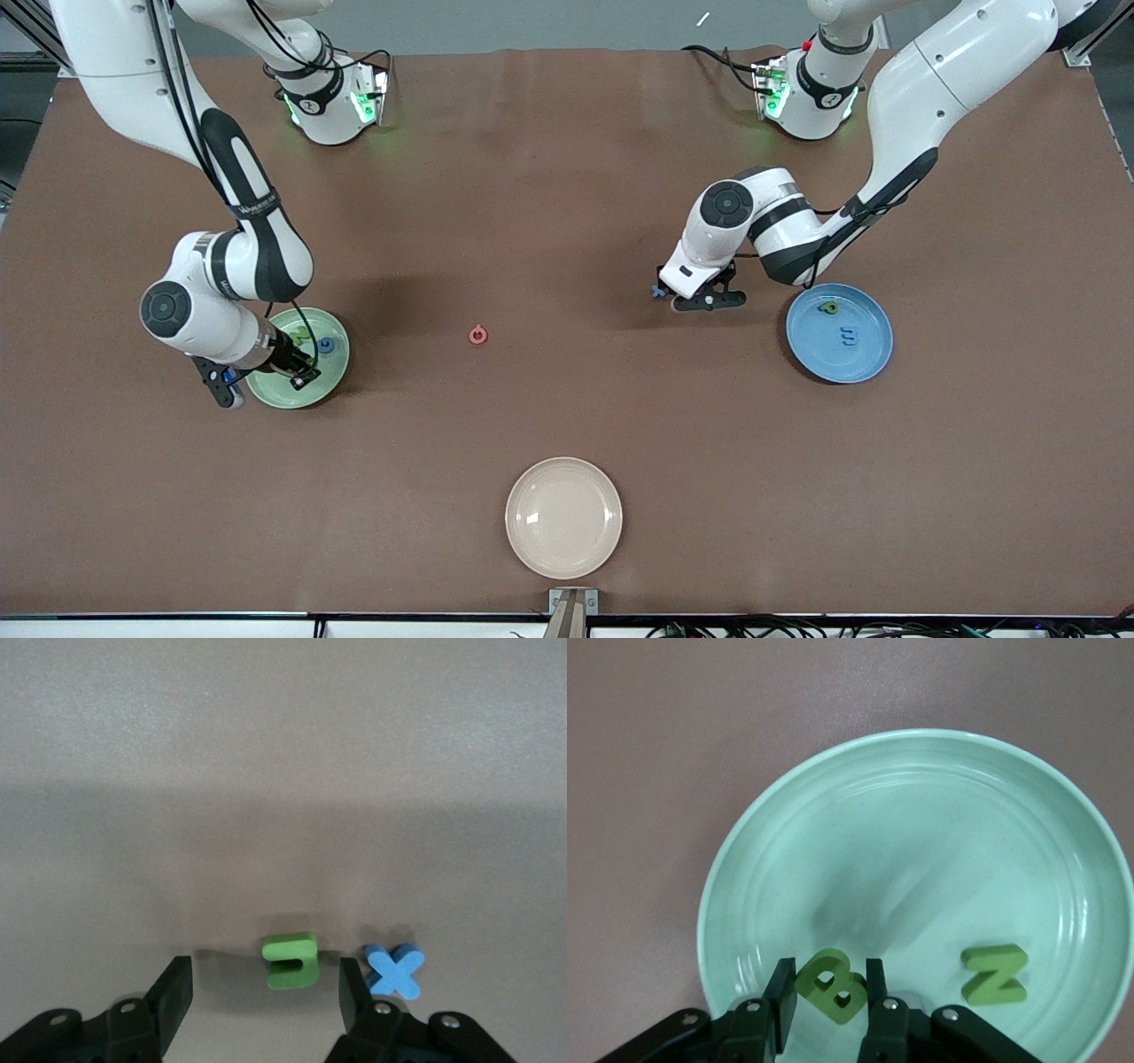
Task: Sort upper and lower case letters into plates
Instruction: 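Drop B into the green plate while the left gripper reaches green u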
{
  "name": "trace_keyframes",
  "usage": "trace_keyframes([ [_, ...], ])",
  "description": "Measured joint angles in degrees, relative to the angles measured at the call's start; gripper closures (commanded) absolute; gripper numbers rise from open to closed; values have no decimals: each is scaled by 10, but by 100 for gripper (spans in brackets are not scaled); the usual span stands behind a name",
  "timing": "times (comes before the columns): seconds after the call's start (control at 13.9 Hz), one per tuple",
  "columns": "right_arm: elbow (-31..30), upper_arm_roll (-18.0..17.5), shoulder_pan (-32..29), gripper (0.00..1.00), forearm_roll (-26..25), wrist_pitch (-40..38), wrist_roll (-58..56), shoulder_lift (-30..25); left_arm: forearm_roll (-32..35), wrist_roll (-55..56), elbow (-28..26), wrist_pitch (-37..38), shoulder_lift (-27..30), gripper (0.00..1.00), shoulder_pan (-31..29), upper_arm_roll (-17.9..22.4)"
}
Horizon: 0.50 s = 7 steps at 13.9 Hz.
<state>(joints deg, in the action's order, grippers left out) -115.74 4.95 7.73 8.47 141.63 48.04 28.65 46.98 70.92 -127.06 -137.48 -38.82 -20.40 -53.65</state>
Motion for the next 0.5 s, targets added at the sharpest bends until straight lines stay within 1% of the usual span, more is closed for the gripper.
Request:
trace_keyframes([
  [0.22, 4, -1, 0, 98, 0, 16, 0, 15, 0, 0, 0, -1, 0, 29, 3, 1],
  [0.29, 5, -2, 0, 91, 0, 16, 0, 18, 0, 0, 0, -2, 0, 29, 5, 5],
  [0.36, 6, -2, 0, 74, 0, 17, 0, 20, 0, 0, 0, -5, 0, 30, 9, 11],
  [0.43, 6, -2, 0, 45, 0, 16, 0, 20, 0, 0, 0, -9, -1, 30, 12, 15],
  [0.5, 6, -2, 0, 8, 0, 16, 0, 20, 0, 0, 1, -12, -1, 31, 13, 16],
])
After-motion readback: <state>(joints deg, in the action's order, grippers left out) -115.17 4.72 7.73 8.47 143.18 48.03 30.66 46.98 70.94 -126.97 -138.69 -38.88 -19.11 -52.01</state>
